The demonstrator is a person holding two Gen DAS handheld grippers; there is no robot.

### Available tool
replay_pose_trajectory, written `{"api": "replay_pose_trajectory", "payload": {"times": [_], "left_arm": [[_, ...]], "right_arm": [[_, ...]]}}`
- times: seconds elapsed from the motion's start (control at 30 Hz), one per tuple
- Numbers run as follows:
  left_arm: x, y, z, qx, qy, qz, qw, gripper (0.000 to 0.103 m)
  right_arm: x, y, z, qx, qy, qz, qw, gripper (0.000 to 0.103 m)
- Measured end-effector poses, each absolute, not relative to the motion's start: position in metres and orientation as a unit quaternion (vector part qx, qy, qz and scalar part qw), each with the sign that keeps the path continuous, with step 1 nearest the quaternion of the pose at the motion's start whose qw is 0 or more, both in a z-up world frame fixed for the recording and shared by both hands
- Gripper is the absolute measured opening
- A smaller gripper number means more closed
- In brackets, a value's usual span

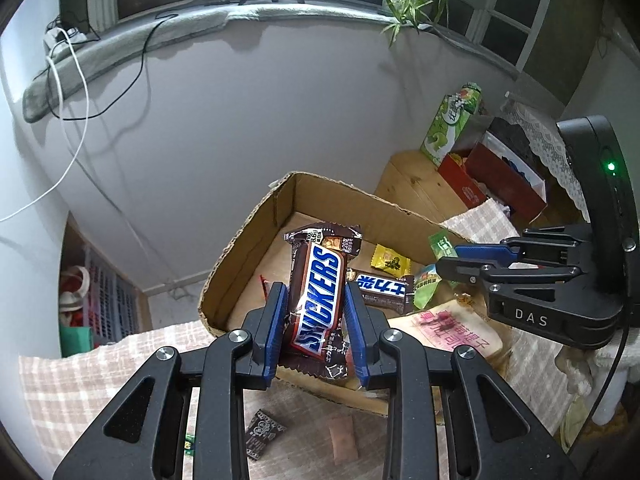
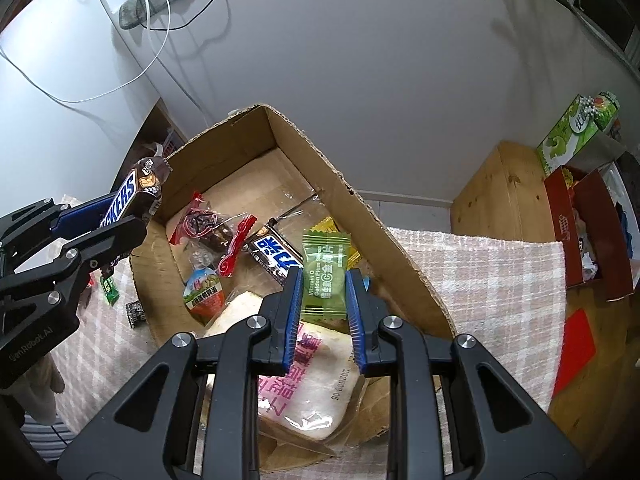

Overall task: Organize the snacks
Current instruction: 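Open both grippers to drop the Snickers and green packet into the box, then move the left tool toward the red-sealed bag while the right tool approaches the green candy packet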

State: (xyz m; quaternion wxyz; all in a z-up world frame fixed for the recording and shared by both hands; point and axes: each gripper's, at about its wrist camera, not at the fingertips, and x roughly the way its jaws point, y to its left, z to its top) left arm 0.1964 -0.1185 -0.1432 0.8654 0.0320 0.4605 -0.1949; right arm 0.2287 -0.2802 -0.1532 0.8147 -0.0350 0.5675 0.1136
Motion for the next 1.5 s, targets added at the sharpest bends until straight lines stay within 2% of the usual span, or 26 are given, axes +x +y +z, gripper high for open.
{"api": "replay_pose_trajectory", "payload": {"times": [0.13,0.27,0.67,0.73,0.8,0.97,1.1,1.23,1.27,1.33,1.5], "left_arm": [[0.197,-0.119,-0.143,0.035,0.463,-0.193,0.864,0.028],[0.196,-0.119,-0.139,0.033,0.459,-0.193,0.867,0.028],[0.180,-0.114,-0.117,0.034,0.433,-0.191,0.880,0.028],[0.174,-0.111,-0.110,0.032,0.425,-0.192,0.884,0.028],[0.169,-0.109,-0.104,0.029,0.420,-0.191,0.887,0.028],[0.154,-0.103,-0.092,0.028,0.405,-0.188,0.894,0.028],[0.142,-0.097,-0.083,0.034,0.395,-0.183,0.900,0.028],[0.130,-0.087,-0.079,0.034,0.391,-0.178,0.902,0.028],[0.128,-0.083,-0.079,0.031,0.392,-0.176,0.903,0.029],[0.123,-0.073,-0.081,0.023,0.394,-0.169,0.903,0.039],[0.108,-0.028,-0.094,-0.014,0.415,-0.135,0.900,0.040]], "right_arm": [[0.228,-0.280,-0.152,-0.039,0.566,0.110,0.816,0.024],[0.227,-0.279,-0.149,-0.040,0.563,0.110,0.818,0.034],[0.211,-0.276,-0.124,-0.032,0.545,0.123,0.829,0.034],[0.206,-0.275,-0.119,-0.029,0.544,0.128,0.829,0.039],[0.199,-0.271,-0.115,-0.032,0.540,0.131,0.831,0.051],[0.186,-0.263,-0.109,-0.036,0.536,0.140,0.832,0.052],[0.176,-0.256,-0.103,-0.030,0.531,0.150,0.834,0.060],[0.164,-0.246,-0.099,-0.030,0.527,0.162,0.834,0.061],[0.161,-0.242,-0.098,-0.032,0.526,0.165,0.834,0.061],[0.154,-0.235,-0.098,-0.036,0.525,0.174,0.832,0.061],[0.141,-0.216,-0.105,-0.042,0.532,0.200,0.822,0.062]]}}
